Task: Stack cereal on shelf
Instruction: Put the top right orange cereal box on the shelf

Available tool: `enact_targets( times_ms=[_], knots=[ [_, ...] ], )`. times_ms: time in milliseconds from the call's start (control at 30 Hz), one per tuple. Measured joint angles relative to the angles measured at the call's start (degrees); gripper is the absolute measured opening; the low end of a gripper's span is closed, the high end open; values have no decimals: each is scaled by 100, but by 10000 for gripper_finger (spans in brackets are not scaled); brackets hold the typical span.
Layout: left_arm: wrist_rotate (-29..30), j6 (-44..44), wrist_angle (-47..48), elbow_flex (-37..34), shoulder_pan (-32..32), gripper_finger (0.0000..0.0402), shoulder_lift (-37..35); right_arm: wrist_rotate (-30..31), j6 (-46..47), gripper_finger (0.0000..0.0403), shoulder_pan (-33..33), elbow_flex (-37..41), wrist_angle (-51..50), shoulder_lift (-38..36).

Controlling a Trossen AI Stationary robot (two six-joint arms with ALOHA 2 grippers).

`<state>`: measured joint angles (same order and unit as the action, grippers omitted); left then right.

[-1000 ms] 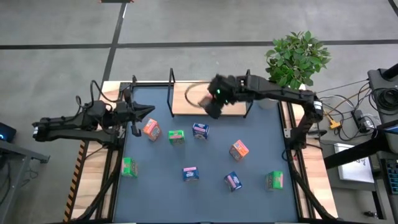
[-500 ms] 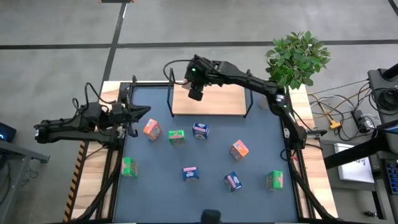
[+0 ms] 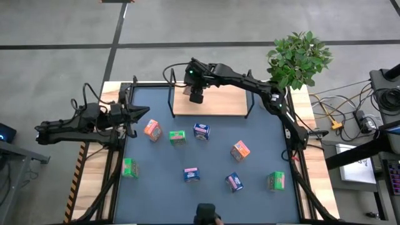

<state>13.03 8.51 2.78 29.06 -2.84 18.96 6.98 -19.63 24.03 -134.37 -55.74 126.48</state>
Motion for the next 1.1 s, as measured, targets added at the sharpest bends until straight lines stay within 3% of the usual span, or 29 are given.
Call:
enact_targets(
  times_ms=[400,833,1100],
  knots=[
    [-6,-1,-10,0,-1,0,0,4,54,221,38,0,139,102],
    [-6,-2,-12,0,-1,0,-9,50,185,226,38,-13,89,-160],
    [-8,0,-10,0,-1,0,-4,50,252,215,-63,-68,-517,-571]
  ],
)
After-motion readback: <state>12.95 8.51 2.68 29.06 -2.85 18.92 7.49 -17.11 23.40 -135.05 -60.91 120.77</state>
